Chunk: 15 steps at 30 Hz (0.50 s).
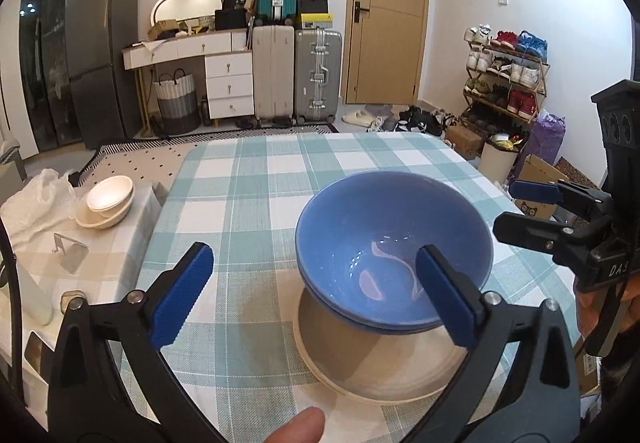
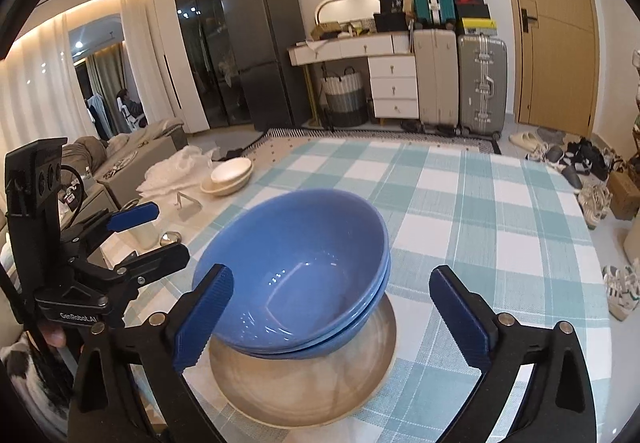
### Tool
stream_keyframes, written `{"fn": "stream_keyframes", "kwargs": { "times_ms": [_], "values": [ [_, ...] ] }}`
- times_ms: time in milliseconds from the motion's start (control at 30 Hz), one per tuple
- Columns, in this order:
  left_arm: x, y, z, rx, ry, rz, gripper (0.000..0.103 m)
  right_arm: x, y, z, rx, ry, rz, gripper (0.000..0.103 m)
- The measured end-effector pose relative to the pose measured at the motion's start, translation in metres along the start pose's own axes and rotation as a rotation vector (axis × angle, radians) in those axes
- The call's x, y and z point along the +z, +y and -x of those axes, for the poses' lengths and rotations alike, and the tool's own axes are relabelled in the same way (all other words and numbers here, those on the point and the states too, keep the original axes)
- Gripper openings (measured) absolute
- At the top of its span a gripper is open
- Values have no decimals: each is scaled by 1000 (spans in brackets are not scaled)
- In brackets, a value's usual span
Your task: Organize plates and bowls
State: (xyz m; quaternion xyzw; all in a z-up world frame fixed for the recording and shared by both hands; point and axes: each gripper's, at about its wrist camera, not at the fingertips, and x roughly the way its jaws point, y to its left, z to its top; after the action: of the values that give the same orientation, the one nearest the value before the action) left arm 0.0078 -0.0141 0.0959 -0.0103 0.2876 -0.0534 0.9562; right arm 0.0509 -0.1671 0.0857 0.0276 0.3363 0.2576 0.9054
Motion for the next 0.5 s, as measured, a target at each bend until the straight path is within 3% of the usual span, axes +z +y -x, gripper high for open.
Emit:
{"fn": "stream_keyframes", "kwargs": {
  "times_ms": [500],
  "values": [
    [-54, 18, 70, 9, -102, 50, 101, -43, 19, 72, 51, -252, 87, 102]
  ]
}}
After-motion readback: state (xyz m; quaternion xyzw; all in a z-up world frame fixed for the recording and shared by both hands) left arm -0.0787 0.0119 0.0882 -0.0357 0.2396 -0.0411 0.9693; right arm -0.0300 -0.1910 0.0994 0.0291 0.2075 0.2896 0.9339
